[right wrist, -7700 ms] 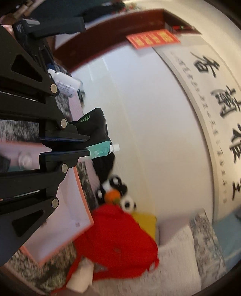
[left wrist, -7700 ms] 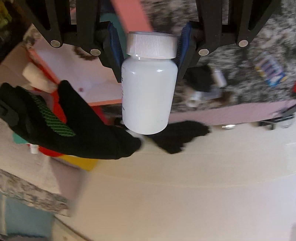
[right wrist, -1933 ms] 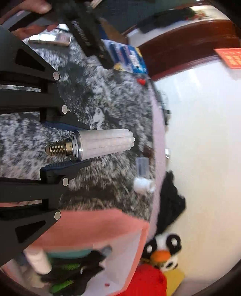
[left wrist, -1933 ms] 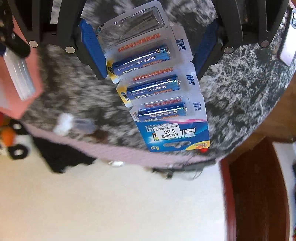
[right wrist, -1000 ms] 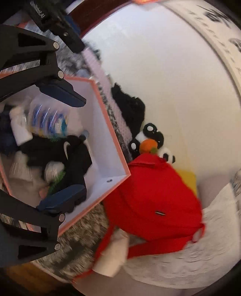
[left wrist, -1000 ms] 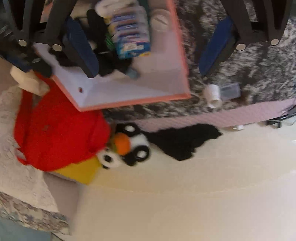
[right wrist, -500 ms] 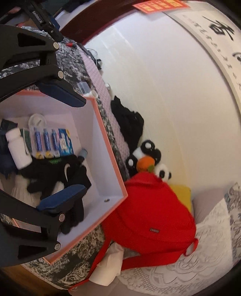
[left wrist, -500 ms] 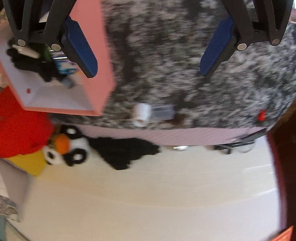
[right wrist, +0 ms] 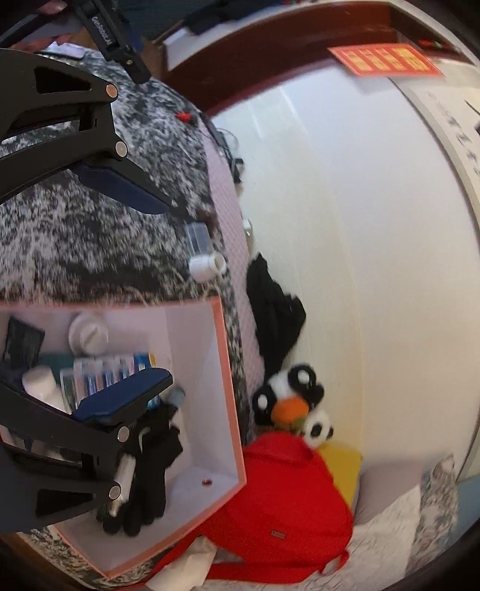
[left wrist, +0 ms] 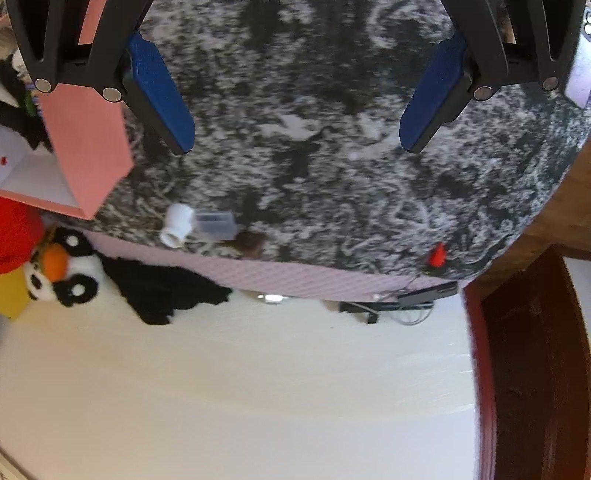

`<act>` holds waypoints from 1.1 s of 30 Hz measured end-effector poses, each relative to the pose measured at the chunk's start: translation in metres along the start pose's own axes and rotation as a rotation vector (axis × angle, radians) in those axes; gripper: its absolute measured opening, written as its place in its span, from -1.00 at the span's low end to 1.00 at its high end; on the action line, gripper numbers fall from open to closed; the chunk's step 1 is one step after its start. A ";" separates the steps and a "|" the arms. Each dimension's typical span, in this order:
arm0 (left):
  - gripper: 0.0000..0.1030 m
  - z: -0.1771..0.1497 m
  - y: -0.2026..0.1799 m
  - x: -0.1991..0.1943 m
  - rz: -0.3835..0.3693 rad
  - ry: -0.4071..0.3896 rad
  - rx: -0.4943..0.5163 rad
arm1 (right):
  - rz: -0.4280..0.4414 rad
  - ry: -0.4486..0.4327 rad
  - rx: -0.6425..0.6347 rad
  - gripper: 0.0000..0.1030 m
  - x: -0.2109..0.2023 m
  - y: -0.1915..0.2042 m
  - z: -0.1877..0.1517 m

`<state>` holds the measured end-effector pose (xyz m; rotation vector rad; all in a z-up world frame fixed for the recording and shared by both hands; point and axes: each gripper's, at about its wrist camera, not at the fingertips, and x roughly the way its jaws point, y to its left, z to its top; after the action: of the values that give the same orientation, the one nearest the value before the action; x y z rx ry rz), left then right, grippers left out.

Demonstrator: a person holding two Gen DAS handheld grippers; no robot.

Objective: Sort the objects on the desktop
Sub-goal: 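Move both open tools back toward the clear box and white cup, then grasp the clear box of dark pieces with the left tool while the right tool grasps the white cup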

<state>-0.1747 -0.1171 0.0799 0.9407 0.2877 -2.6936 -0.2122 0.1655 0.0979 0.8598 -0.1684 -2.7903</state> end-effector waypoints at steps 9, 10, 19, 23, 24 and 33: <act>0.82 -0.010 0.043 0.031 0.031 0.039 -0.041 | 0.029 0.047 -0.067 0.70 0.032 0.058 -0.017; 0.82 -0.011 0.046 0.037 0.032 0.045 -0.045 | 0.030 0.053 -0.070 0.70 0.036 0.062 -0.018; 0.82 0.003 0.029 0.100 -0.067 0.139 -0.039 | 0.034 0.114 0.039 0.70 0.089 0.061 -0.004; 0.82 0.020 -0.003 0.143 -0.130 0.166 0.021 | 0.030 0.140 0.133 0.70 0.132 0.057 0.021; 0.82 0.024 -0.012 0.155 -0.150 0.175 0.035 | 0.019 0.146 0.139 0.70 0.142 0.057 0.027; 0.82 0.042 -0.076 0.259 -0.262 0.217 0.093 | -0.043 0.269 0.236 0.62 0.277 0.048 0.060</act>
<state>-0.4180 -0.1064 -0.0443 1.3102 0.3539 -2.8617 -0.4615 0.0551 0.0057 1.2964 -0.4440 -2.6940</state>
